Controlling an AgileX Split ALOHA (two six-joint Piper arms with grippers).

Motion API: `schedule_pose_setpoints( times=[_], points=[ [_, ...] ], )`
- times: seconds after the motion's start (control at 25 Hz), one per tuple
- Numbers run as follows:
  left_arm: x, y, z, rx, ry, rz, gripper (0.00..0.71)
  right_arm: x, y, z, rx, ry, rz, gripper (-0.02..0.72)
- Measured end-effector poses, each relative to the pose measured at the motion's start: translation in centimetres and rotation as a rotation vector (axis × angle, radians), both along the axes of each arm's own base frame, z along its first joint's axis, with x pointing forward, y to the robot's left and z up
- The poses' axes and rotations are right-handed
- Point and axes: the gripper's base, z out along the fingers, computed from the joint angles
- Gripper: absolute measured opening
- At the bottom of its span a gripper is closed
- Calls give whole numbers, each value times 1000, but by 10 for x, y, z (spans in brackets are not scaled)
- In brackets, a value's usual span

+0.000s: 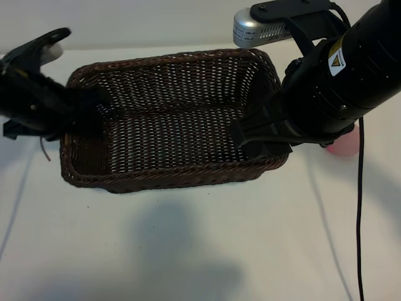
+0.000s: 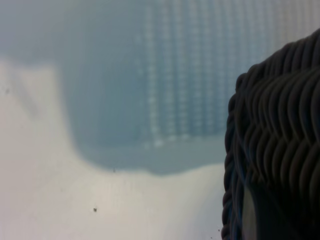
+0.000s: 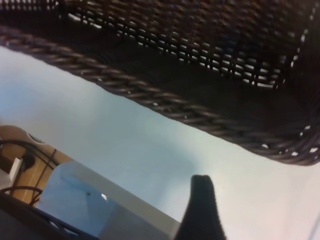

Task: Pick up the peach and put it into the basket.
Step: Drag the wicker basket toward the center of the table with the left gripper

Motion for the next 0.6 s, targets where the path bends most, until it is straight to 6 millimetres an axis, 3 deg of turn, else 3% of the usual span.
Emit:
schedule_pose_setpoints(
  times=[0.32,0.6],
  points=[
    [27,-6,-24,32,44,-72,113,0,0,0,0,0,0,552],
    [37,-16,-48,48,60,-90,113,0,0,0,0,0,0,552]
  ],
)
